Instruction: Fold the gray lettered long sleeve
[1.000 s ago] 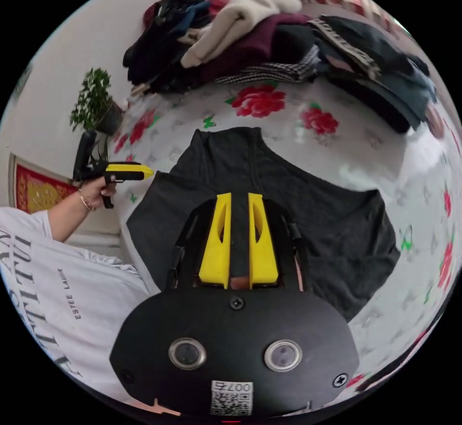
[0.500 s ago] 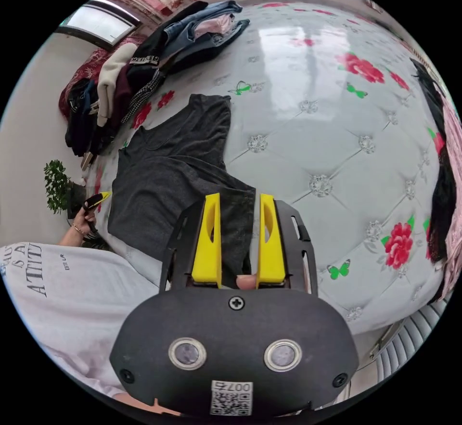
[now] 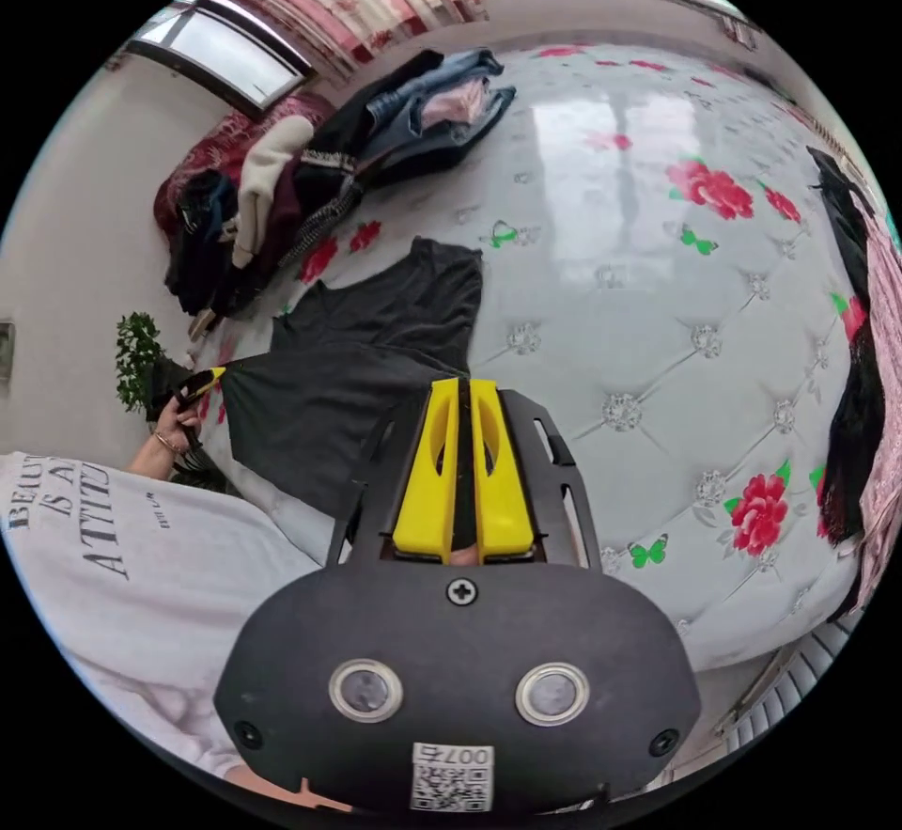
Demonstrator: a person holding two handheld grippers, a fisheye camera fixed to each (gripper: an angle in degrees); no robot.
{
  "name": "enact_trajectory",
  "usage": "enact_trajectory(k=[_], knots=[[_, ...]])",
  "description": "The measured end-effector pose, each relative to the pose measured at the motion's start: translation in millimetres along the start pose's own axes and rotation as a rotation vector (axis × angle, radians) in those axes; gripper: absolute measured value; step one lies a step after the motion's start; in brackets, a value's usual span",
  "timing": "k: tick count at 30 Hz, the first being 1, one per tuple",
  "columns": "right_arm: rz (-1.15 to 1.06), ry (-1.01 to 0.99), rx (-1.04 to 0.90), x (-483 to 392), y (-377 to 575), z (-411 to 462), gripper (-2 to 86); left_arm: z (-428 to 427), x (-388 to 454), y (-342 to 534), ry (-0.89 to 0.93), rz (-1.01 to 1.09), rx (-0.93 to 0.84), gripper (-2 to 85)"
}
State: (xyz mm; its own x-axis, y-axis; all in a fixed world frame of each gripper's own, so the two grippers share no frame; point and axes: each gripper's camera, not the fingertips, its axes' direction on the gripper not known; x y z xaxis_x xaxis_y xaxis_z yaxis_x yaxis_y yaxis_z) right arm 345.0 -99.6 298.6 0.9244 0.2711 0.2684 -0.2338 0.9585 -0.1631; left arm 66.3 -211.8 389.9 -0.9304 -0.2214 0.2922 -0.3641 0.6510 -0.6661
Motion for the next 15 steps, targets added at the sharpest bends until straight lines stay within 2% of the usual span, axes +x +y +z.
enact_trajectory(k=[5,11,15], knots=[[-0.095,0.015,0.098,-11,-35,-34,0.0,-23,17,-32,-0.015,0.111,0.024,-0.8],[-0.094,0.047,0.157,2,-76,-33,0.3,-5,20,-79,0.003,0.179,0.083,-0.7],[-0.033,0.068,0.074,18,-93,-7,1.3,35,11,-94,-0.109,0.155,-0.02,0.9]])
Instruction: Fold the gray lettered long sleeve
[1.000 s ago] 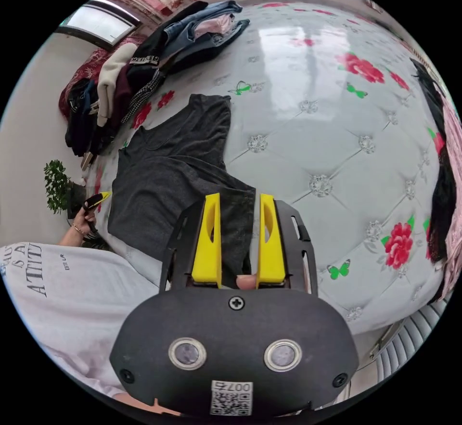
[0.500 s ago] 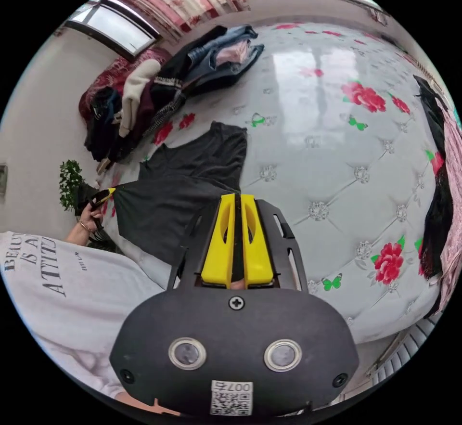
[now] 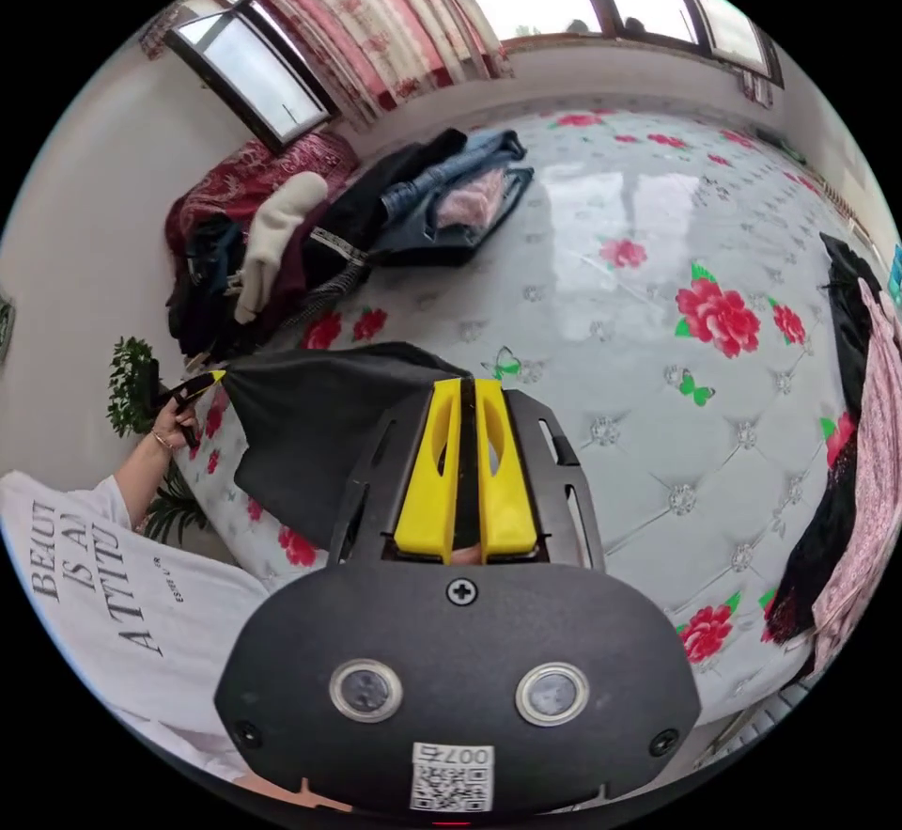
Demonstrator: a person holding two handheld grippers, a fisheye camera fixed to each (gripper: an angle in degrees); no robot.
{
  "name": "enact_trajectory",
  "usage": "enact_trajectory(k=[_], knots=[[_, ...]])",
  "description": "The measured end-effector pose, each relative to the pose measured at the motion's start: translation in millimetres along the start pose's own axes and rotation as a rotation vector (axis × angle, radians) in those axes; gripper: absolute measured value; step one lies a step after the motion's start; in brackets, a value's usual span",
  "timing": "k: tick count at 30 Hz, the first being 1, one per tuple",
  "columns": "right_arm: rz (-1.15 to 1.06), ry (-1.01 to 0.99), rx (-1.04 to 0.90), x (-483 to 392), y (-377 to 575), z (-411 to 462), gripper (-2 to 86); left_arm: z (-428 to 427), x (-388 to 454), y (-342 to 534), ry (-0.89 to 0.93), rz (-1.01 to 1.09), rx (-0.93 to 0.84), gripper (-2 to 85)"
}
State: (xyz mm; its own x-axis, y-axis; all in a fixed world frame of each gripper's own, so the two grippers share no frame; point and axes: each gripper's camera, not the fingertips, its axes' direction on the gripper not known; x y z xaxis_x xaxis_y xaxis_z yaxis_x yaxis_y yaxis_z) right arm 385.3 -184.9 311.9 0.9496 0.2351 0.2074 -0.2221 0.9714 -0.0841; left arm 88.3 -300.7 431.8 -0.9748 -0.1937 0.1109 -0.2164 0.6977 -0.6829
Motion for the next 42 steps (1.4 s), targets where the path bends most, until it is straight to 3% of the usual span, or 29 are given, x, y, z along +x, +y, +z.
enact_trajectory(k=[3,6,10,17,23,26,28,33,36,38,42], knots=[[0.094,0.098,-0.094,22,-1,33,2.8,34,-24,7,-0.091,-0.126,-0.107,5.2],[0.167,0.066,-0.081,40,14,32,4.2,27,-32,25,-0.129,-0.206,-0.07,6.5],[0.321,-0.114,0.005,57,71,7,6.6,12,-4,63,-0.122,-0.123,-0.085,7.0],[0.698,-0.329,-0.014,80,186,21,10.7,11,65,124,-0.025,-0.08,-0.107,6.1],[0.869,-0.471,0.157,111,195,42,10.1,51,118,121,0.144,0.054,-0.167,6.3],[0.923,-0.498,0.18,121,195,48,6.5,98,120,126,0.084,0.032,-0.306,6.0],[0.939,-0.521,0.2,124,193,45,4.0,99,113,130,0.054,0.015,-0.271,5.1],[0.652,-0.447,0.173,91,126,10,0.6,56,102,133,0.089,-0.006,-0.232,5.9],[0.344,-0.445,0.117,33,60,-3,0.1,11,80,153,0.116,-0.091,-0.146,5.8],[0.021,-0.42,0.057,-41,17,-2,0.0,-15,63,170,0.124,-0.164,-0.096,5.8],[-0.407,-0.448,-0.114,-159,-5,36,0.1,-71,25,215,0.095,-0.333,0.016,5.9]])
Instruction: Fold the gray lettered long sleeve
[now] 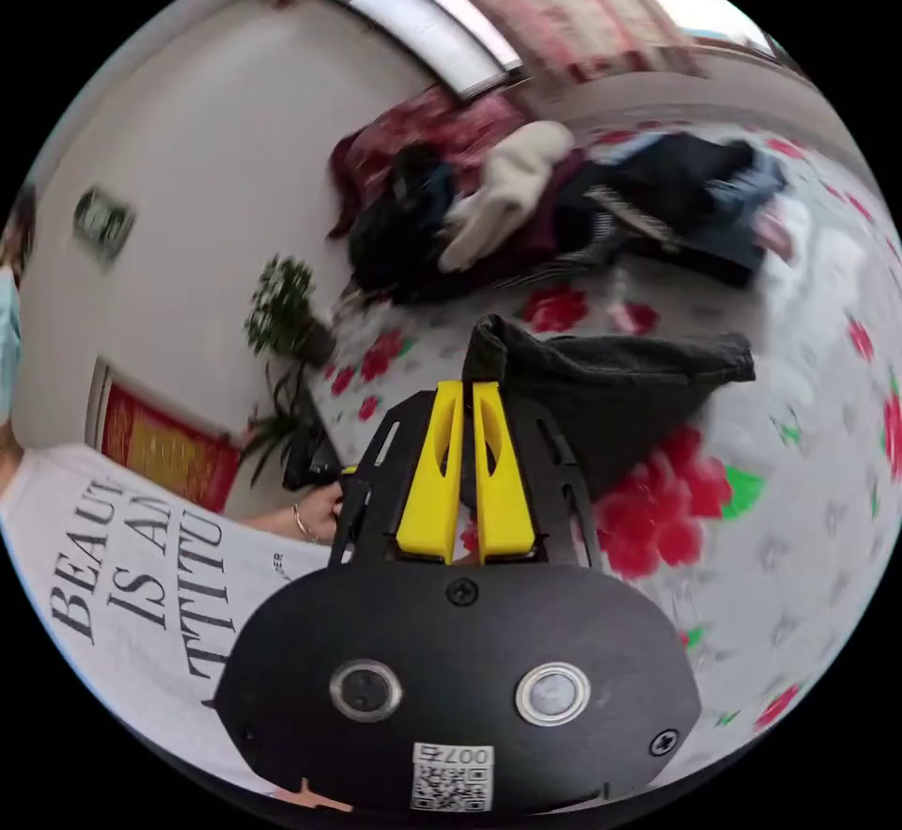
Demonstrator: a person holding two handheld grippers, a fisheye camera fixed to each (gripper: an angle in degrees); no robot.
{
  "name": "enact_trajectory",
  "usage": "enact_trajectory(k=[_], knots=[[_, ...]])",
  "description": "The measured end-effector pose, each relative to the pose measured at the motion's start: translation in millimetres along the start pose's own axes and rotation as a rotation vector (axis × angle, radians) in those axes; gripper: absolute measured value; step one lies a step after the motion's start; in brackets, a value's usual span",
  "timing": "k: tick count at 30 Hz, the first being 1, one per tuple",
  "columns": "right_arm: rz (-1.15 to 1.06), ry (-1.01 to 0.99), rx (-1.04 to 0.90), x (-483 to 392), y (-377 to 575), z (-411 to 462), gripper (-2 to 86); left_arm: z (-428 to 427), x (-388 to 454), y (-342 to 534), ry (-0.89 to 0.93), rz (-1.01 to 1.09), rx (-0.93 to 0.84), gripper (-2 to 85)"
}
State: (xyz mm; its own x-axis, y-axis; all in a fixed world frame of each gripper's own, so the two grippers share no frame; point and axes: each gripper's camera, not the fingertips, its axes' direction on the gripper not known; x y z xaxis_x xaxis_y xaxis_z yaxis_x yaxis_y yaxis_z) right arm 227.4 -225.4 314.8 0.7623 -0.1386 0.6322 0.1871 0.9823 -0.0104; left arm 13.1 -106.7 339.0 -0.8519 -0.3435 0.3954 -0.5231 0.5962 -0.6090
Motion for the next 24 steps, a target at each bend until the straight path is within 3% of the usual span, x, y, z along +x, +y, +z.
enact_trajectory(k=[2,8,13,17,21,24], knots=[[-0.144,-0.048,-0.14,-32,-12,66,0.3,-19,-17,11,0.001,-0.051,0.035,6.4],[-0.06,-0.192,-0.418,-22,14,199,3.5,-53,-56,27,0.115,-0.163,0.096,12.5],[0.08,-0.175,-0.287,32,18,155,5.7,-61,-68,14,0.249,-0.187,0.071,16.9],[0.378,-0.071,-0.167,117,44,103,7.7,-61,-67,0,0.316,-0.197,0.033,18.3],[0.647,-0.157,-0.101,174,81,98,9.3,-60,-63,-22,0.378,-0.218,0.012,17.4],[0.775,-0.287,-0.071,198,96,117,9.6,-57,-64,-39,0.401,-0.286,-0.015,11.8]])
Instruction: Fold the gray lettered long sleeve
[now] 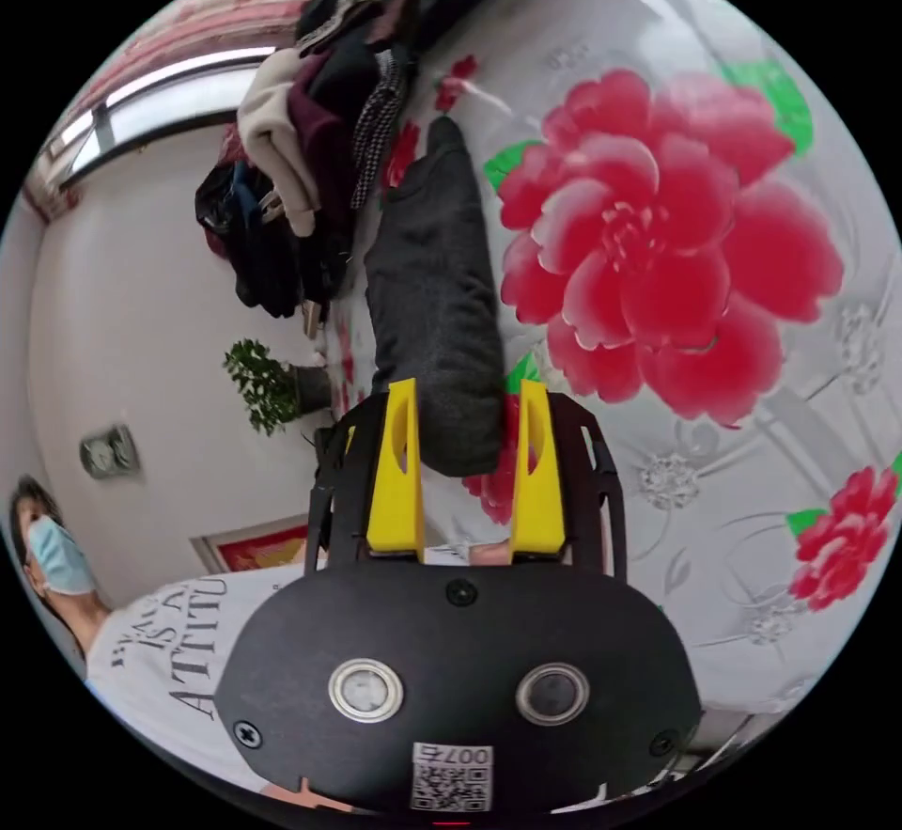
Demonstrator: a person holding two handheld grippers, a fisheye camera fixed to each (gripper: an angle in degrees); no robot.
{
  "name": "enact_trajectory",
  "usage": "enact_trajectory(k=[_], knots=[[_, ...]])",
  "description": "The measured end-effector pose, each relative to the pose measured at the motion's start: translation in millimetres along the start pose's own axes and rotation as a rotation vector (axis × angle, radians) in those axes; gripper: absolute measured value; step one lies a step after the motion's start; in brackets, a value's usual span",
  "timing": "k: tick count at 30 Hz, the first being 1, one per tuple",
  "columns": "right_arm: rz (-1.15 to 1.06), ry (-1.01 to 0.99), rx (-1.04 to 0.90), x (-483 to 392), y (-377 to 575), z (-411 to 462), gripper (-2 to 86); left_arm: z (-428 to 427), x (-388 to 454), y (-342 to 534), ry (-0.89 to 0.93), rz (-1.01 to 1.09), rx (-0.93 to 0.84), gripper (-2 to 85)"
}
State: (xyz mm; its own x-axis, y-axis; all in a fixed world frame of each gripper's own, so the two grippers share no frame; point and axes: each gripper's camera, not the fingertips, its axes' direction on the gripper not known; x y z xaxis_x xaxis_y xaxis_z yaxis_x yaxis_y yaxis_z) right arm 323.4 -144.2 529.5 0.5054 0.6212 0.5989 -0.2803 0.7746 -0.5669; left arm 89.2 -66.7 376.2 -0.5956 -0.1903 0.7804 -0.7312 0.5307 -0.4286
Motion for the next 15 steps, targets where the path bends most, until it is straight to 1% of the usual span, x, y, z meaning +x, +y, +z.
enact_trajectory(k=[1,3,6,9,12,14,15], knots=[[0.025,-0.05,-0.023,6,-4,10,9.4,0,3,-6,-0.022,-0.021,-0.016,8.9],[0.071,-0.057,-0.017,9,-7,19,8.9,-6,12,-12,-0.038,-0.024,-0.018,6.0],[0.072,-0.053,-0.05,1,-10,39,7.7,-34,25,-21,-0.038,-0.022,-0.012,5.3],[0.044,-0.038,-0.175,-16,-12,85,6.1,-82,37,-30,-0.073,0.014,-0.02,5.0],[0.006,-0.048,-0.304,-43,-12,153,4.9,-144,44,-38,-0.159,0.042,-0.022,4.8],[-0.036,-0.057,-0.407,-70,-15,218,4.4,-187,45,-41,-0.228,0.051,0.006,4.8],[-0.047,-0.058,-0.43,-78,-17,236,4.3,-217,45,-42,-0.272,0.045,0.036,4.7]])
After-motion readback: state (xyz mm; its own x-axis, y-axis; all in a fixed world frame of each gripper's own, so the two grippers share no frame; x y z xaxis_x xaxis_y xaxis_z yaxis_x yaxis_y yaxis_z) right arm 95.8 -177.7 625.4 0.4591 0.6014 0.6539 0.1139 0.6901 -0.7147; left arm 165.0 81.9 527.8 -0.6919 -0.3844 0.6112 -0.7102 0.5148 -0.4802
